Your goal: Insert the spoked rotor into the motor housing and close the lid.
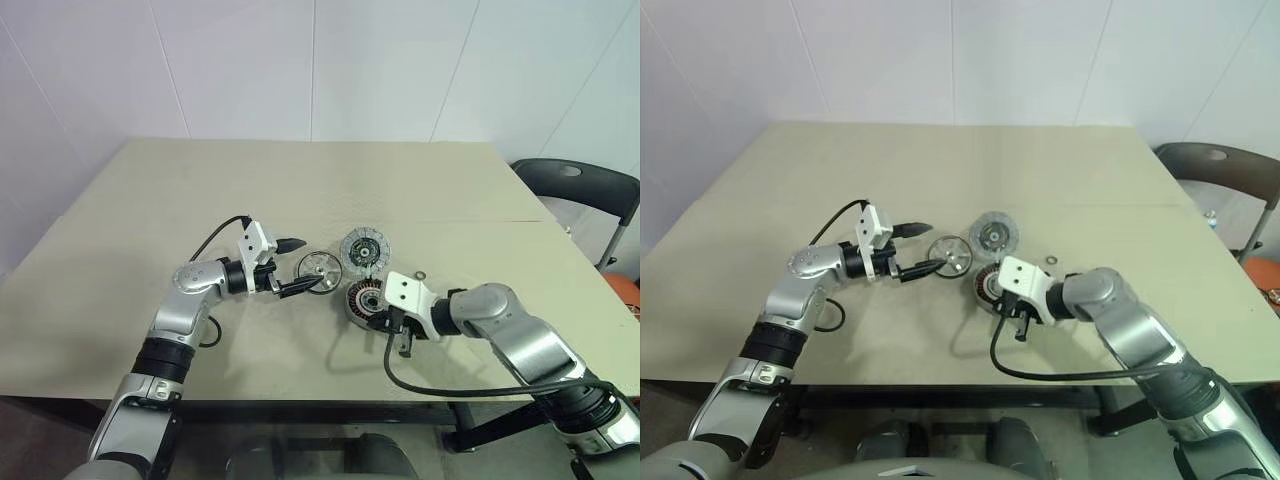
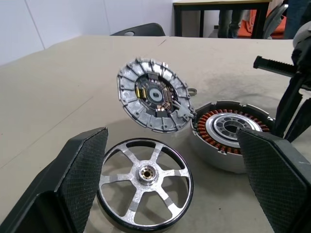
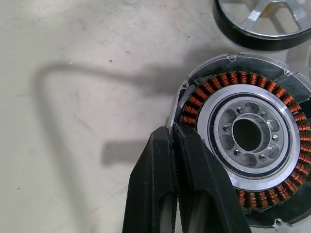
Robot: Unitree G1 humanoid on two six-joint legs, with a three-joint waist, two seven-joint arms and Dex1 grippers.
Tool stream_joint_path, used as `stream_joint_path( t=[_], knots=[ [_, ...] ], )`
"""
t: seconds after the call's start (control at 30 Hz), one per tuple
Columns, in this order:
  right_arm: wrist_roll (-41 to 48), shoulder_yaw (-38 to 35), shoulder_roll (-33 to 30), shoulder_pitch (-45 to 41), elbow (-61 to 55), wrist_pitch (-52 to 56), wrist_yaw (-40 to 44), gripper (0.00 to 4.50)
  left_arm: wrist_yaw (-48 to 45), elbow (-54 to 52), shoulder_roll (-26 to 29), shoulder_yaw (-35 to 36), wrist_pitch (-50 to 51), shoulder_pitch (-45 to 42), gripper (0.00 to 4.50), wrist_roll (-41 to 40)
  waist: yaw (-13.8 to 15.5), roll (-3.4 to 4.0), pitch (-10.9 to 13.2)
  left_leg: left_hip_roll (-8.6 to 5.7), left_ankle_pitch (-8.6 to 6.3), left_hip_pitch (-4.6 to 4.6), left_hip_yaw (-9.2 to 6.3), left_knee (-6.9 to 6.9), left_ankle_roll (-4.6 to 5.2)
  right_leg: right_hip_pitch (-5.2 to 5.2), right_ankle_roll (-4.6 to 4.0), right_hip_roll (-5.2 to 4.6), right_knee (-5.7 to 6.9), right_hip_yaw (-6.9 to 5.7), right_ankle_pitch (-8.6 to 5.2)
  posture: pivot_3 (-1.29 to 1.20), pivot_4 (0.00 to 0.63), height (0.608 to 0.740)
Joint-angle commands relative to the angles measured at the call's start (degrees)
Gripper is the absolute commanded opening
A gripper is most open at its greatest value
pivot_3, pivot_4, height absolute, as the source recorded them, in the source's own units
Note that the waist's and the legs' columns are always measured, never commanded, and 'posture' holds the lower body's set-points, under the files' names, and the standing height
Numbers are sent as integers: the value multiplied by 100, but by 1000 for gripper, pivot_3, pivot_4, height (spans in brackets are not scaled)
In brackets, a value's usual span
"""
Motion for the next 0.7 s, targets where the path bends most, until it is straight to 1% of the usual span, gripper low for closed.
stream_joint_path(
  t=[0.03,0.07,0.17,0.27,0.33,0.43,0.53,0.6,0.7],
  knots=[
    [120,-155,4,-21,-161,41,-60,31,-18,-102,11,40,-95,-59,4500,-14,-3,0,0,0,0,0,0,-1,0,0,0,0,-1,0,0,0,0,740],
    [137,-170,28,-24,-130,36,-88,31,-16,-104,7,36,-95,-58,4500,-12,-3,0,0,0,0,0,0,-2,0,0,0,0,-1,0,0,0,0,740],
    [167,-211,73,-23,-43,-14,-172,738,-13,-104,6,35,-102,-48,4500,-9,-7,0,0,0,0,0,0,-2,0,0,0,2,-1,0,0,0,0,740],
    [276,-340,184,-67,81,-41,-252,1719,-14,-108,21,49,-106,-28,4500,-14,-9,0,0,0,0,1,0,-1,0,1,0,2,-1,0,0,0,0,740],
    [468,-559,358,-115,230,-26,-315,2377,-9,-113,27,54,-105,-15,4500,-14,-10,0,0,0,0,1,0,-1,0,2,0,2,-1,0,0,0,0,740],
    [879,-1051,635,-202,404,22,-388,2377,1,-121,30,56,-102,1,4500,-14,-9,0,0,0,0,2,0,0,0,4,0,3,0,0,1,0,0,740],
    [1117,-1547,768,-339,624,2,-551,2377,12,-132,38,63,-99,25,4500,-17,-5,0,0,0,0,2,1,0,0,4,0,4,0,0,1,0,0,740],
    [1109,-1837,706,-429,868,-50,-724,2377,21,-139,42,69,-96,34,4500,-19,-3,0,0,0,0,2,0,0,0,4,0,4,0,0,1,0,0,740],
    [877,-1992,392,-370,1185,-190,-861,2377,30,-151,44,75,-94,37,4500,-27,13,0,0,0,0,1,1,0,0,4,0,3,-1,0,1,0,0,740]
  ],
)
